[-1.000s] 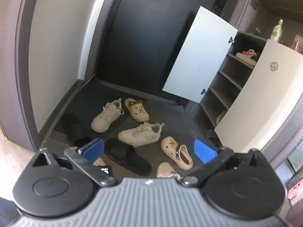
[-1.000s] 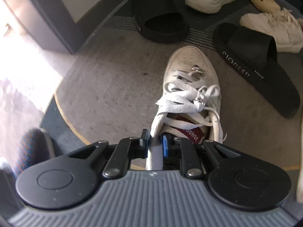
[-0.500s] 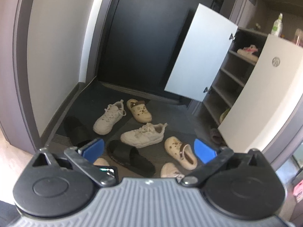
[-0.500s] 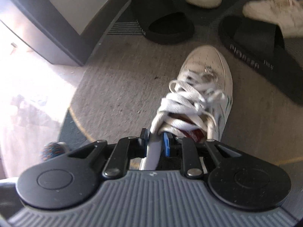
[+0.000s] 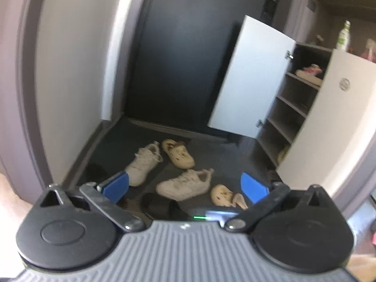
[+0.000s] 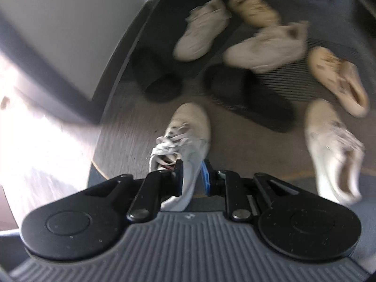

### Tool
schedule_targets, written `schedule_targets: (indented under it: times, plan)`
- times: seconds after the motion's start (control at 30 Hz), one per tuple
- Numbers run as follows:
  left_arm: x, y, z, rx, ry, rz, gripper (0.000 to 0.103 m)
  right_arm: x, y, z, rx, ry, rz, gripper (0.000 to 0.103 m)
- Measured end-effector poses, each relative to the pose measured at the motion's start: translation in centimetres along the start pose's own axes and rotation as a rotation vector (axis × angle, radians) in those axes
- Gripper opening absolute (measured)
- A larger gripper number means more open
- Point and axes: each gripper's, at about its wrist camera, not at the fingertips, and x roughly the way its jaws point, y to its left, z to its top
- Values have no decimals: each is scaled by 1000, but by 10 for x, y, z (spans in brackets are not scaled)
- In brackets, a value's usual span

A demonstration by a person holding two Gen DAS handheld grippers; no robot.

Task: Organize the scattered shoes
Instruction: 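Open the right gripper and raise it away from the sneaker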

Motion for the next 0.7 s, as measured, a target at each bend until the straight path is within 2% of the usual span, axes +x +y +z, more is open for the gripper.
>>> schedule_targets:
  times: [0.13,0.3,0.4,0.53,0.7]
  plan:
    - [-1,16,2,-25,8,27,103,-68,-17,-6,58,-84,-15,21]
    - [5,29,-7,-41,45,47,103,-140,-33,-47,98,-238,25,21]
    - [15,34,-18,-43,79,72,103,-167,-41,-74,109,-344,32,21]
    - [43,27,-38,22,166,125,103,-185,-62,-94,209,-413,85,21]
    - [75,1,-60,152,219,138,103,-223,-75,-113,239,-626,77,22]
